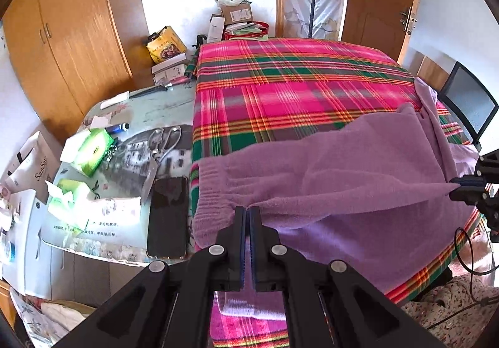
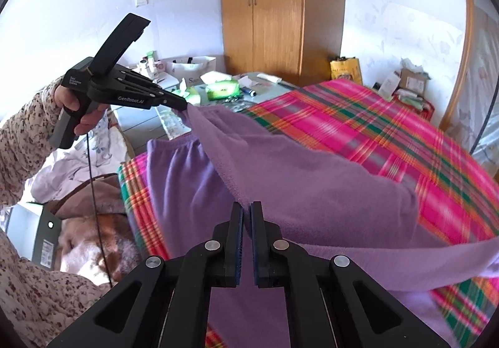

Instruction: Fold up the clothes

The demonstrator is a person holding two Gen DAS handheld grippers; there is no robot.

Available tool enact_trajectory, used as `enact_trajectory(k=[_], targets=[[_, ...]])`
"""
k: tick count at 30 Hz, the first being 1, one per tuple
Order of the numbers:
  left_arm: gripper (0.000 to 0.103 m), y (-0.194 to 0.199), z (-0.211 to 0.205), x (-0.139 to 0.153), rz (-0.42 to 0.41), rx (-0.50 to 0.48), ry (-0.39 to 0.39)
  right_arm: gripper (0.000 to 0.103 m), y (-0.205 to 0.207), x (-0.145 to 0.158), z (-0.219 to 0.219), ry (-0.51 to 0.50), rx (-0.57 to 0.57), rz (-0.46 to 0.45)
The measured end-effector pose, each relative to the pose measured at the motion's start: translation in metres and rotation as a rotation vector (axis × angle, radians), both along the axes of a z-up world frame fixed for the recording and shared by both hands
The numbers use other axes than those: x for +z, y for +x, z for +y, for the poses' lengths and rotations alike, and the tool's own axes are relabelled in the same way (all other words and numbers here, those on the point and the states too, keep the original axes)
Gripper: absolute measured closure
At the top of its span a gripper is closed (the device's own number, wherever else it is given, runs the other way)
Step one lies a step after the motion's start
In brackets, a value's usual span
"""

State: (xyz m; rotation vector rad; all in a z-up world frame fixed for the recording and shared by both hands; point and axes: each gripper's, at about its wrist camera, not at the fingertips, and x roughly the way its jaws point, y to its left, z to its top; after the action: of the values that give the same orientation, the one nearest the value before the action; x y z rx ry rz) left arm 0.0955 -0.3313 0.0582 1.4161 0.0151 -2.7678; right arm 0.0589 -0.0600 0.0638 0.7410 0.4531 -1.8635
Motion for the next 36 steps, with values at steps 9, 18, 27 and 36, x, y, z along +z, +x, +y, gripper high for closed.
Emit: enact_trajectory(k=[9,18,27,36], targets=[[0.101,0.026,-0.007,-0.019,0.011,0.030,0.070,0.098,0.024,-0.018,0.003,-0.014,-0.032,-0.054],[0.101,0.049,-0.006,-0.041,0.030,0.065,0.128,0.098,0.033,-0.042,0.002,0.035,-0.042,-0.064],[0.100,0.075,-0.029,-0.043,0.115,0.170,0.371,0.098,0.039,-0.064,0.003,0.056,-0.050,-0.044],[0.073,0.074,-0.058,-0.055,0.096,0.348,0.653,0.098,0.046,-0.069,0.005,0.055,-0.044,-0.001]])
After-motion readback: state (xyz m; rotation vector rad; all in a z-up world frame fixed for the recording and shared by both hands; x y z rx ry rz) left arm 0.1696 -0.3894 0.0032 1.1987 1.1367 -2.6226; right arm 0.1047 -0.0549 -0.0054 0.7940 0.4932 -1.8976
